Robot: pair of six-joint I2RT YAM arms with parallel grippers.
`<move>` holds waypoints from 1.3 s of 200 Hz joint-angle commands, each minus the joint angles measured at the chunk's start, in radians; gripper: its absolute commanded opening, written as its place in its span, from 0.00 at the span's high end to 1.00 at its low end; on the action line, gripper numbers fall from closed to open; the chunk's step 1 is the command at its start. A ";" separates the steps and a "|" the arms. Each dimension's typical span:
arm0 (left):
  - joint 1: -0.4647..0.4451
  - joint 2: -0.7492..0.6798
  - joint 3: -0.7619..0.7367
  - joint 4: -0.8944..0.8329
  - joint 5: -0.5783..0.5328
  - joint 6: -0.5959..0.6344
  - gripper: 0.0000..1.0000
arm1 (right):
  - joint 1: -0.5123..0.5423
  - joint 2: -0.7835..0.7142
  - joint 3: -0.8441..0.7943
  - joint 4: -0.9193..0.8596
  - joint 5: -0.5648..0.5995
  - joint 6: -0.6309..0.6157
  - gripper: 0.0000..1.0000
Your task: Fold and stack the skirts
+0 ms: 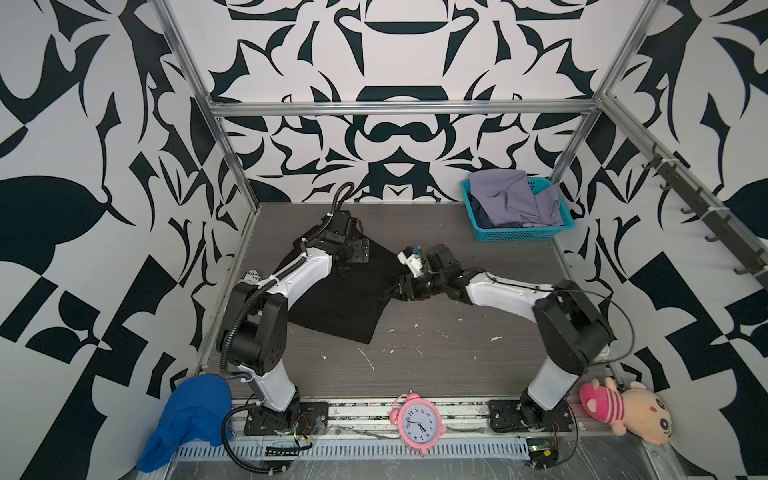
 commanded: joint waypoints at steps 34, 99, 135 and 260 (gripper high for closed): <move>-0.205 -0.096 -0.059 -0.207 -0.038 -0.025 0.04 | -0.176 -0.189 -0.228 0.097 0.083 0.026 0.67; -0.307 -0.059 -0.187 -0.257 0.020 -0.191 0.13 | -0.247 -0.066 -0.282 0.308 0.075 0.166 0.73; -0.324 -0.012 -0.213 -0.249 -0.001 -0.221 0.33 | -0.242 -0.027 -0.282 0.363 0.036 0.184 0.74; -0.324 -0.089 -0.143 -0.315 -0.182 -0.202 1.00 | -0.093 0.013 -0.255 0.374 0.030 0.142 0.73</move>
